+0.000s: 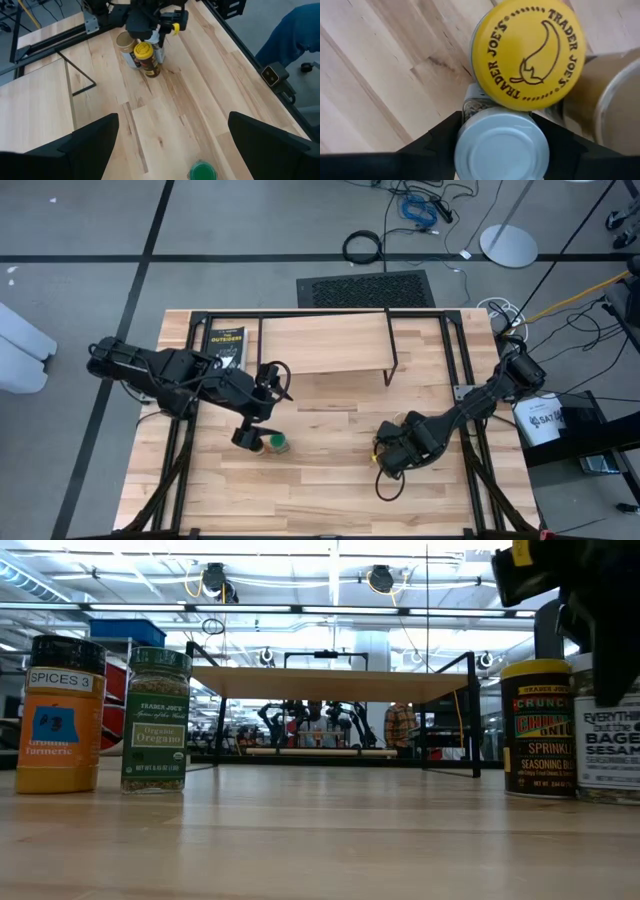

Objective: Shelf spices
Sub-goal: Adjust the white seasoning bottle, then put the black seasoning bottle on the shelf

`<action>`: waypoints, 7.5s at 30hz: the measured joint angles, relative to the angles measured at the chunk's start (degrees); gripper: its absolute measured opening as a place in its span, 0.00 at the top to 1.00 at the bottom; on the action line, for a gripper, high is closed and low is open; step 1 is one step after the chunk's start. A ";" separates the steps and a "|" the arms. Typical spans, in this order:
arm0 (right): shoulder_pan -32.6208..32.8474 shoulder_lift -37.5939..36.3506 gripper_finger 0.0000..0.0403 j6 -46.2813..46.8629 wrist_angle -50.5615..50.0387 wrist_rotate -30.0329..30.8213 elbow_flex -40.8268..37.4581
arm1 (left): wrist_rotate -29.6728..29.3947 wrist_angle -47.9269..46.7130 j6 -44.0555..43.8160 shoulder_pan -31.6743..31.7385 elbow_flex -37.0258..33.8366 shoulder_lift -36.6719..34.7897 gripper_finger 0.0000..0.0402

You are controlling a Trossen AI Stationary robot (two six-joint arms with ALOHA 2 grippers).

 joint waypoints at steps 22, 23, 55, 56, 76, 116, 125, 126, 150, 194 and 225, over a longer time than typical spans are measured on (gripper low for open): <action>0.26 0.00 0.33 1.71 -16.04 4.88 13.43 | -2.33 -1.59 -2.25 -1.00 0.00 0.00 0.04; 0.27 0.00 0.33 1.22 -16.97 5.26 14.91 | -2.68 -1.61 -3.11 -1.00 0.00 0.00 0.04; -12.10 0.00 0.35 -36.87 -18.47 38.21 27.43 | -42.35 0.87 -20.02 0.65 -27.58 0.22 0.04; -12.50 0.00 0.35 -37.50 -18.33 38.11 27.43 | -42.51 2.04 -19.11 0.89 -28.33 0.22 0.04; -13.81 0.00 0.35 -38.31 -17.82 37.77 27.43 | -48.67 0.63 -17.74 5.71 -33.46 0.20 0.22; -8.08 -4.50 0.35 -39.55 -16.09 23.07 27.39 | -33.11 5.18 -22.98 -3.41 -12.01 0.17 0.23; -8.10 -4.50 0.35 -39.53 -13.40 21.18 27.39 | -26.45 4.65 -28.87 -3.50 -10.60 0.15 0.23; -8.09 -4.50 0.35 -39.53 -13.35 21.18 27.39 | -26.41 4.45 -30.22 -3.68 -10.60 0.15 0.23; -8.60 -4.50 0.35 -47.15 -6.83 21.52 27.39 | -27.03 2.18 -39.37 -7.01 -11.98 0.20 0.23; -13.54 -4.50 0.35 -56.48 -4.04 21.64 27.41 | -13.98 -16.10 -55.68 -10.10 -11.41 -0.04 0.23; -20.02 -4.50 0.35 -64.99 -2.65 17.81 27.41 | -24.71 -15.49 -81.38 -30.48 -17.05 5.12 0.23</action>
